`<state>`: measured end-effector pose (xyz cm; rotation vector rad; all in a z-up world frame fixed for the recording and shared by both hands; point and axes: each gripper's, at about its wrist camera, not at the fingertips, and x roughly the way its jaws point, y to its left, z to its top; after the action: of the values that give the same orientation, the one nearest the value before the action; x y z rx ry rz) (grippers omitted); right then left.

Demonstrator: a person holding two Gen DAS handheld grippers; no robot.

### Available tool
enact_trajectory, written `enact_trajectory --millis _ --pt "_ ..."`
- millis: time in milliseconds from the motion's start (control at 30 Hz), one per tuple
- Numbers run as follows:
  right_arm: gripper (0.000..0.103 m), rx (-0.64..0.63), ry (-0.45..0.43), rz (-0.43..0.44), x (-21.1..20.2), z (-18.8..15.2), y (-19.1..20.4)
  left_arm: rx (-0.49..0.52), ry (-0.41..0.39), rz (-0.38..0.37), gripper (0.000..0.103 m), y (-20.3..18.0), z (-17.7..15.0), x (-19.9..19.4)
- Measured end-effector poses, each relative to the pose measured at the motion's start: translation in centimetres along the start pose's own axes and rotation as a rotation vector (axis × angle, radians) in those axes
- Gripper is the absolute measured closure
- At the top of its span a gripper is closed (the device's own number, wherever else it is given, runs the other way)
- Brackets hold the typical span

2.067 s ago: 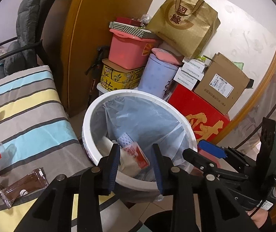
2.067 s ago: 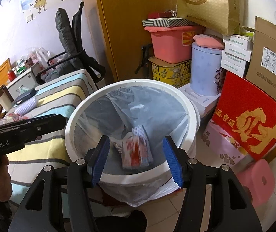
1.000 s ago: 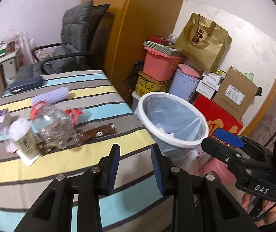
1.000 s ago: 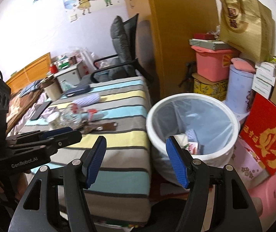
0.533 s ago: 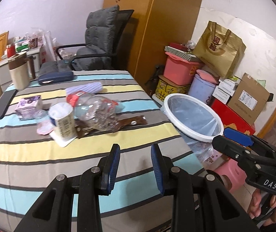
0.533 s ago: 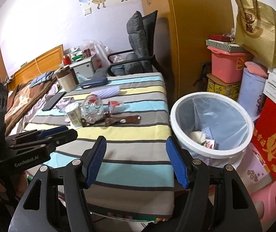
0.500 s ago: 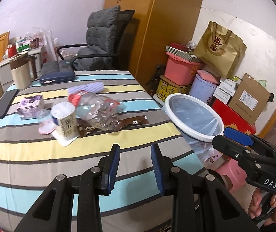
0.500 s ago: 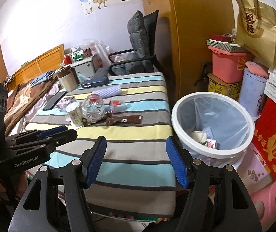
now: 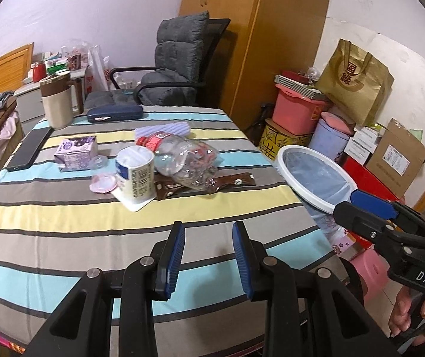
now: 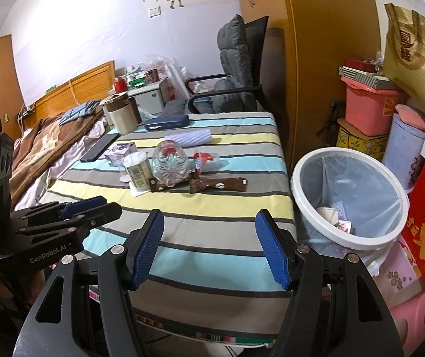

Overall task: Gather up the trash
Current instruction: 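Move both tools back over the table toward the bottle and yogurt cup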

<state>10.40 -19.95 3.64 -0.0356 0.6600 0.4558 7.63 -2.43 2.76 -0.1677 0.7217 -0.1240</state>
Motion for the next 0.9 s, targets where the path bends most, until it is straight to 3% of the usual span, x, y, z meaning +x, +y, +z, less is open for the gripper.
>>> enact_trajectory --millis 600,900 --pt "0.038 -0.031 0.038 0.048 2.4 0.7 1.4 -0.055 -0.009 0.079 0.070 3.5 0.4 0.5" --pt "0.047 -0.020 0.068 0.078 4.1 1.0 1.2 -0.097 0.012 0.099 0.070 5.7 0.9 1.9"
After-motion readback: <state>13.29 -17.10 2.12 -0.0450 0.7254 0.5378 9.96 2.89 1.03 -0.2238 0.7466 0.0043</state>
